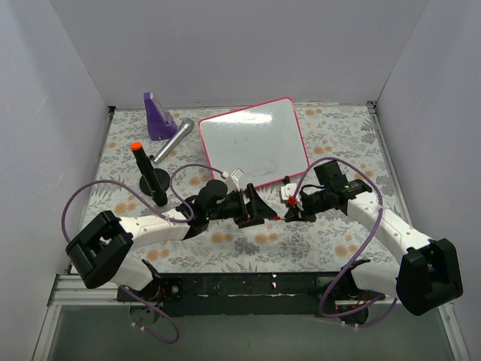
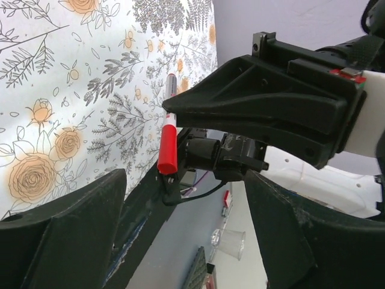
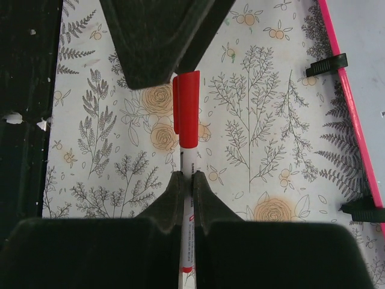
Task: Write a sentence on the whiteboard
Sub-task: Open the whiteboard marker at the center of the board.
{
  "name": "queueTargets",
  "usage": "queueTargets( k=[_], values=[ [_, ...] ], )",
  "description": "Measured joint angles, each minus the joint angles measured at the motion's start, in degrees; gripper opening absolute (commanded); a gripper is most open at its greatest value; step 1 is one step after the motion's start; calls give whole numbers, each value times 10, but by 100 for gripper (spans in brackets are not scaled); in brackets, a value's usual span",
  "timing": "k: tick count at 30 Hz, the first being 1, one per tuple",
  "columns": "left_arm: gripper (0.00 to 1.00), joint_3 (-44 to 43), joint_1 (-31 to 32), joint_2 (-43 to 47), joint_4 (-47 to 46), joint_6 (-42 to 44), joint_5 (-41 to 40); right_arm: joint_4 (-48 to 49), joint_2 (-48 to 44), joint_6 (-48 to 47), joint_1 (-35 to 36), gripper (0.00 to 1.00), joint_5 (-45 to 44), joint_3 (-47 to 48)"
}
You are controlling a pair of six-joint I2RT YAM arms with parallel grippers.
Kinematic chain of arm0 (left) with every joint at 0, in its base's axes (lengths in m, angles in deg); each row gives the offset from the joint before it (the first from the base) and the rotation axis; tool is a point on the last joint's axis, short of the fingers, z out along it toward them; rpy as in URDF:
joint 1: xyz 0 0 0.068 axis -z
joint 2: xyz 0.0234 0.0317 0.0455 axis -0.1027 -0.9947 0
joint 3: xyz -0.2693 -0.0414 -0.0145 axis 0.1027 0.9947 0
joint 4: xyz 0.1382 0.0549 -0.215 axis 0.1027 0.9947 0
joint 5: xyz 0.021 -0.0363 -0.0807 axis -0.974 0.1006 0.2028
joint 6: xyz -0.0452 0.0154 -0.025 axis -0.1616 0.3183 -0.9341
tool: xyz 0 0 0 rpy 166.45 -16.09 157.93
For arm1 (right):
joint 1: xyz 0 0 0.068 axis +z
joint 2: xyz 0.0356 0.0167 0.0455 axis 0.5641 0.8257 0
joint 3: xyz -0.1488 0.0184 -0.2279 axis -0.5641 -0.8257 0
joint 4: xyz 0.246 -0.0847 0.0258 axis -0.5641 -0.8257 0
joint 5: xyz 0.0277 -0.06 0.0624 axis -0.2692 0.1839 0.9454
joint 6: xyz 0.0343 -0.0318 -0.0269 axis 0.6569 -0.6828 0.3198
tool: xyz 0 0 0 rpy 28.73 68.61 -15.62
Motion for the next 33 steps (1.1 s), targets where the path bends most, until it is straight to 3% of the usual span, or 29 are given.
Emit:
queueTargets(
  k=[14,18,21,24,27,28,29,31,32,33],
  values=[
    [50,-55,19,-73,46,26,-29,11,-5,15,4,1,9,0],
    [25,-70,22,-82,50,32,-30,12,-5,16,6,1,11,0],
    [19,-77,24,-90,48,33,-28,11,-5,17,6,1,8,0],
    [0,-80,25,-91,44,32,-26,12,-5,19,6,1,3,0],
    [0,-81,26,-91,41,35,-24,12,-5,20,6,1,4,-1],
    [0,-81,26,-91,41,36,-24,12,-5,22,6,5,4,-1],
    [0,-81,26,-90,41,37,-24,12,-5,24,6,19,4,-1],
    [0,-77,26,-84,40,45,-24,15,-6,31,6,38,8,-1],
    [0,-72,26,-78,37,49,-24,15,-8,33,7,56,12,-1],
    [0,-64,26,-69,36,57,-25,16,-9,36,7,62,13,-1]
  ],
)
